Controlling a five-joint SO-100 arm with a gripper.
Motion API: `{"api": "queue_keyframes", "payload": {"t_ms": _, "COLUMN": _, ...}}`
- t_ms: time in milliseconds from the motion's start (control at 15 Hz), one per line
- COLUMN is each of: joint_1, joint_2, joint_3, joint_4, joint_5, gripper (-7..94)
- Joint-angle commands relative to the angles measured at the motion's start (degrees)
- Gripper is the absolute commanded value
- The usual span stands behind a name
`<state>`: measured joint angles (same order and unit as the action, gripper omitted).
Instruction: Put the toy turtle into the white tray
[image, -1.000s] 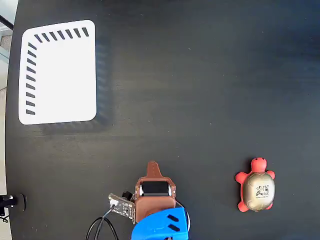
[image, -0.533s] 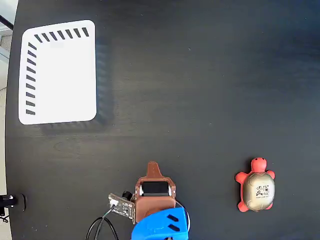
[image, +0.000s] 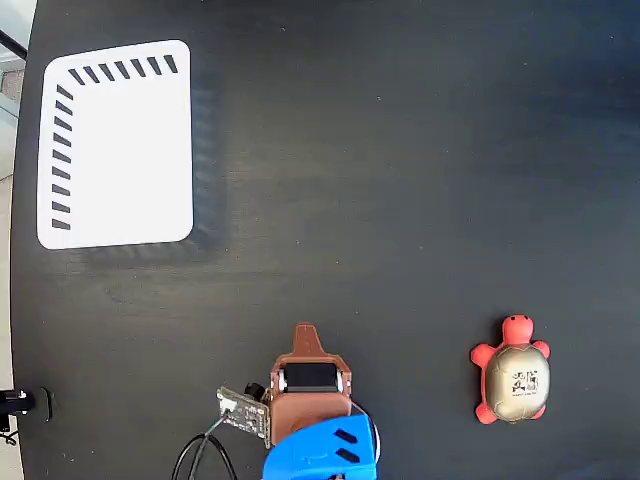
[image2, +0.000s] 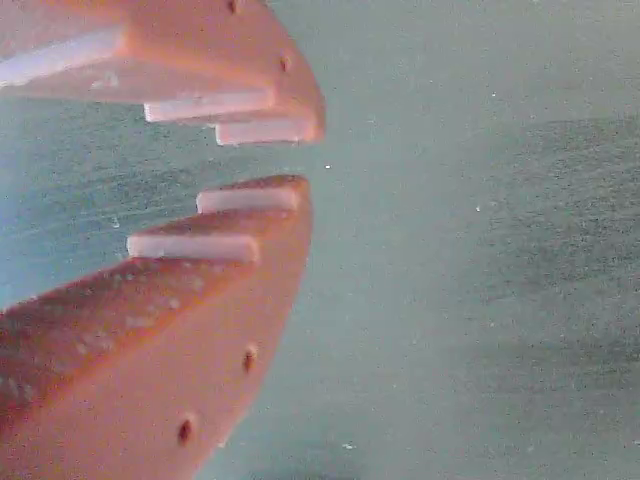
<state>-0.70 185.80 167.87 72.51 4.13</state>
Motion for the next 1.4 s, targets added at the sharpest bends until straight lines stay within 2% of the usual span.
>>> {"api": "queue_keyframes", "payload": {"t_ms": 0, "joint_1": -0.7, "joint_2": 0.4, "joint_3": -0.6, "joint_4": 0.3, "joint_5": 0.8, "gripper": 0}}
{"api": "queue_keyframes", "payload": {"t_ms": 1133, "joint_1": -1.1, "joint_2": 0.4, "joint_3": -0.6, "joint_4": 0.3, "joint_5": 0.4, "gripper": 0}}
{"api": "queue_keyframes", "payload": {"t_ms": 1333, "joint_1": 1.1, "joint_2": 0.4, "joint_3": -0.6, "joint_4": 0.3, "joint_5": 2.5, "gripper": 0}}
